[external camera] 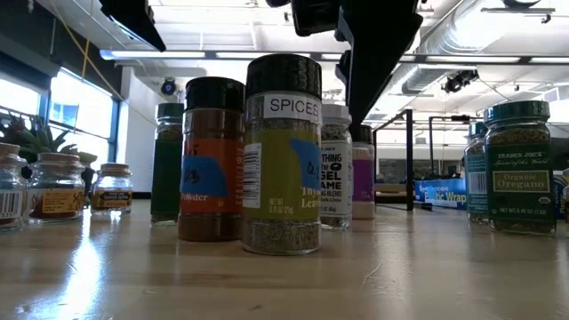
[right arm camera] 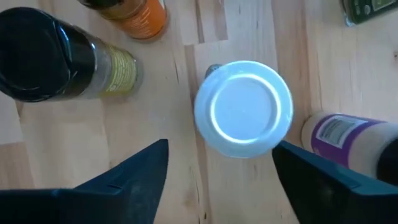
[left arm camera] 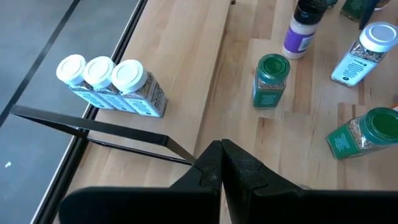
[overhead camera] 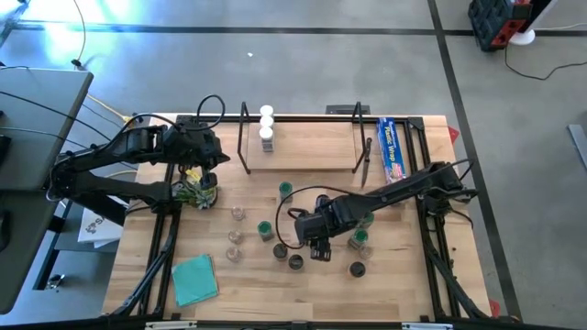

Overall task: Shelf spices
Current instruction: Put the white seasoning bottle on the shelf aligned with the other white seasoning bottles

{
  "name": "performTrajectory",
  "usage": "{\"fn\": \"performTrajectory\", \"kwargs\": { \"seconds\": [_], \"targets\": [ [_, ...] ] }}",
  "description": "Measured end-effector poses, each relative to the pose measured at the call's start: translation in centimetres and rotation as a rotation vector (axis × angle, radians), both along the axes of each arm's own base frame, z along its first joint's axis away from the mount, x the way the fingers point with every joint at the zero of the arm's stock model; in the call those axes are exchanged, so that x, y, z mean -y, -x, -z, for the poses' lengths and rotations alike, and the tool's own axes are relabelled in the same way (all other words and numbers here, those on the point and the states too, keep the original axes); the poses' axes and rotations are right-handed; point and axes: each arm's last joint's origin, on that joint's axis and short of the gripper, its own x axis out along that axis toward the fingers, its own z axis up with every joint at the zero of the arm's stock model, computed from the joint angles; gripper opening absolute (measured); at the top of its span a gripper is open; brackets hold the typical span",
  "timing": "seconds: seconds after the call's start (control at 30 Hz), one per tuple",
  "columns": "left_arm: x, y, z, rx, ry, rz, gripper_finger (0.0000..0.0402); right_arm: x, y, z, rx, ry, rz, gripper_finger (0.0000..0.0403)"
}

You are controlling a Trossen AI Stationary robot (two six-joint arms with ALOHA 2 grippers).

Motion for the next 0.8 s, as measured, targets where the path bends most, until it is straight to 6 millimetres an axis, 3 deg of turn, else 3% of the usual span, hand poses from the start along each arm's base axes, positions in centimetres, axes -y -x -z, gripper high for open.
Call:
{"fn": "performTrajectory", "kwargs": {
  "seconds": [0.17, 0.37, 0.57, 0.8],
  "targets": [
    [0.0, 0.0, 0.0, -0.002, 0.000, 0.000, 0.0000, 0.4, -0.7, -0.1, 0.061, 0.001, 0.069, 0.0320],
    [0.0, 0.0, 0.0, -0.003, 0.002, -0.001, 0.0000, 0.3, -1.2, 0.2, 0.101, 0.010, 0.099, 0.0316],
    [0.0, 0.0, 0.0, -0.003, 0.002, -0.002, 0.0000, 0.3, -1.3, 0.4, 0.094, 0.004, 0.150, 0.0277],
    [0.0, 0.0, 0.0, -0.002, 0.003, -0.002, 0.0000, 0.3, -1.3, 0.5, 0.095, 0.008, 0.123, 0.0197]
  ]
}}
